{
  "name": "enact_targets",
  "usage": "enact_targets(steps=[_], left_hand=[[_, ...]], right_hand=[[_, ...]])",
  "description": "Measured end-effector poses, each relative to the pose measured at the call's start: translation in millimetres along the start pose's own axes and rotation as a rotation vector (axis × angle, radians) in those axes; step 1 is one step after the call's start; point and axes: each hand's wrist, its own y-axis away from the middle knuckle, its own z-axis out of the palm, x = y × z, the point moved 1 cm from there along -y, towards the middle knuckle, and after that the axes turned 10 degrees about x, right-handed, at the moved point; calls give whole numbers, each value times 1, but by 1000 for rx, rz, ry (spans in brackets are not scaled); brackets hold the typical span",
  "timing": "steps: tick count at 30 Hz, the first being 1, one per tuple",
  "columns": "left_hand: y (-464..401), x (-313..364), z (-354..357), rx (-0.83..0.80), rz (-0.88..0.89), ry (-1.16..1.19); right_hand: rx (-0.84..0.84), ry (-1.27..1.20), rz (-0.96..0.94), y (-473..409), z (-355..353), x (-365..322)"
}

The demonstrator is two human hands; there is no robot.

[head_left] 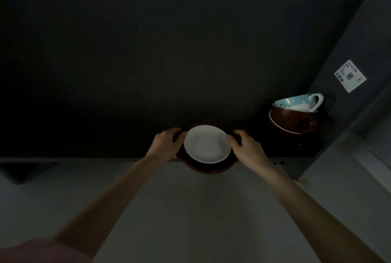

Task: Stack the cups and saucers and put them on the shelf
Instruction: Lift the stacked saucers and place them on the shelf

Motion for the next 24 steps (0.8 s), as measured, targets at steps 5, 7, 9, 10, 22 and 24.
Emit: enact_targets(steps=[5,7,9,10,22,24], left_hand=[[13,-6,-10,-145,174,-215],[20,-11,-9,-178,248,-326],[23,-13,-9,-168,287,-360],[24,-14,-8,-157,303,-360],[25,-3,-1,-162,307,-278],[22,1,5,-176,294,-297]], right_hand=[[145,128,-472,32,2,9],[164,210,-670,44,10,15],[190,259,-765,51,17,20],[196,276,-792,53,20,21],[262,230,-810,49,36,38],[260,211,-791,47,33,41]])
